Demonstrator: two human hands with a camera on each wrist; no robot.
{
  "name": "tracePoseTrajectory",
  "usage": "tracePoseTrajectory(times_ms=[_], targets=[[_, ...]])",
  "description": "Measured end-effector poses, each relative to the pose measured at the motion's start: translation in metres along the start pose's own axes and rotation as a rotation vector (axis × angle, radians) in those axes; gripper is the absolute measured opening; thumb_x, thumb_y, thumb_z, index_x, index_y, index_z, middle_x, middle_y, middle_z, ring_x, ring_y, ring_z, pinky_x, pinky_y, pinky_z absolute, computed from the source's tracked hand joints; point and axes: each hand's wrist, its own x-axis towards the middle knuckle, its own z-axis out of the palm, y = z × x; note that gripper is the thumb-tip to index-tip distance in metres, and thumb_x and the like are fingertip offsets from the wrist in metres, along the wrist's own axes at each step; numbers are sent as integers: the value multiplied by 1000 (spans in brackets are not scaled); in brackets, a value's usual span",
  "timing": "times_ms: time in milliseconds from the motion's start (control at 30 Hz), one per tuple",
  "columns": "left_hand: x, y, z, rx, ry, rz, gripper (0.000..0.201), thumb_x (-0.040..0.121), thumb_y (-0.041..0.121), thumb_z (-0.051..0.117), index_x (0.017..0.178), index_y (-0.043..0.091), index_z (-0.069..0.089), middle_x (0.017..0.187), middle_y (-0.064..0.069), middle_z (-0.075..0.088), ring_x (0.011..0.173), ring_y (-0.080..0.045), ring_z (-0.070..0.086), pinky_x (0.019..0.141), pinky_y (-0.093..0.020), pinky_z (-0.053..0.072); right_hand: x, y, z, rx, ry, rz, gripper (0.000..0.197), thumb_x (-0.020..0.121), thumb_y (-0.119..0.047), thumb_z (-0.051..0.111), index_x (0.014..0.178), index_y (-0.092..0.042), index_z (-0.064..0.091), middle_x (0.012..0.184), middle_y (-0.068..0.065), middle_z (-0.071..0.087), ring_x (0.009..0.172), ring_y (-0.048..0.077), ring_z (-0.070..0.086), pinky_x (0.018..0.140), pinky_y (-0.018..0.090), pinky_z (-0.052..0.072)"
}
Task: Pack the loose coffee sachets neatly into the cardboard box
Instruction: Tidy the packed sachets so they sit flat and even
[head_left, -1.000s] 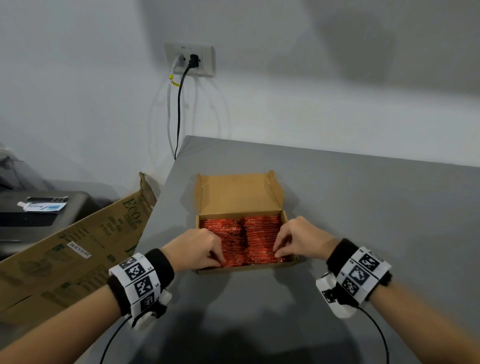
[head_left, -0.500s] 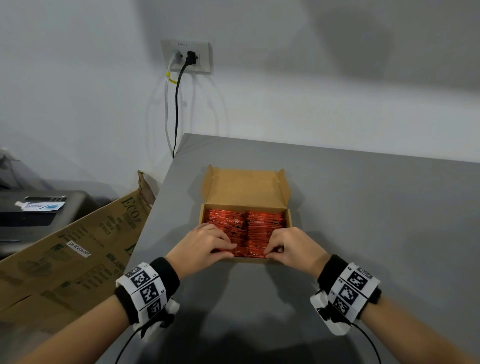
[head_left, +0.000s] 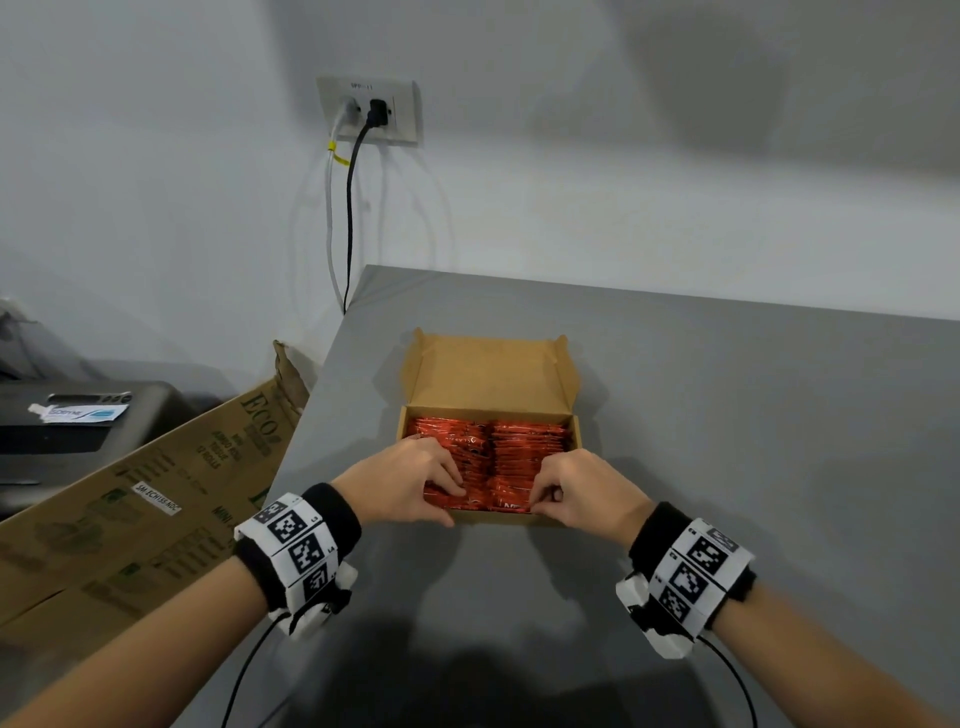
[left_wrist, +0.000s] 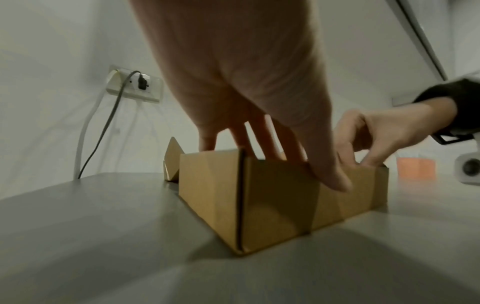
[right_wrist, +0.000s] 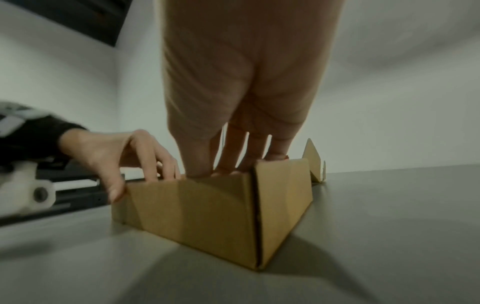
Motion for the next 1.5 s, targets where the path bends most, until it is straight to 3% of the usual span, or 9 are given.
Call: tracePoseTrajectory(times_ms=[167,267,433,633,833,1033,1133,1267,1500], targets=[[0,-2,6,62,73,17,31,83,34,66,108,15,71,115,0,65,113,-18,53,106,-37,36,7,2,-5,-131,-18,45,12,85,-27,64,88,-22,74,93,-8,67,89,11,60,76,26,48],[-4,5,10,105,246,-3,55,87,54,45,125,16,59,127,0,58,122,-15,49,113,-36,28,1,5,-1,-160,249,43,33,90,-42,50,104,-20,70,106,-5,66,103,15,56,91,38,47],[0,19,30,209,158,-203,79,92,61,8,147,4,14,154,-9,8,142,-22,4,116,-41,9,-15,-13,32,-237,106,112,91,84,-72,-3,149,-9,7,155,4,4,145,19,4,117,46,-4],[9,18,33,247,-16,-245,121,56,79,-31,146,1,-9,155,-17,-10,144,-28,-10,112,-35,-10,-13,-9,44,-354,-46,198,81,92,-67,11,132,-9,51,134,10,54,126,23,50,101,54,18],[25,31,19,162,-2,-312,100,78,75,8,147,6,-10,155,-8,-16,144,-19,-12,116,-39,-4,-3,-4,32,-270,96,163,98,75,-74,-16,149,-15,9,158,3,8,146,14,3,114,48,-10],[55,45,15,203,-40,-176,68,99,40,26,148,7,-6,157,-8,-11,145,-18,-7,119,-40,3,8,-6,30,-258,172,249,108,70,-71,-29,149,-10,12,157,7,14,145,19,9,113,55,-2],[60,45,15,174,9,-146,67,99,37,32,149,5,1,158,-9,-4,145,-19,1,119,-38,9,4,-3,25,-200,273,252,87,88,-62,-12,142,-12,36,146,7,40,137,22,35,110,57,17],[65,43,14,132,155,-112,51,100,24,34,145,3,24,152,-11,21,140,-22,20,115,-37,23,12,16,21,-267,599,320,28,89,-23,56,112,-9,64,110,8,66,100,29,62,83,53,48],[77,39,7,-8,401,-252,36,90,-6,36,122,4,50,123,-9,52,114,-21,46,98,-27,37,23,27,-2,-299,460,268,5,78,-23,73,83,-20,75,81,-1,66,86,26,55,75,37,22]])
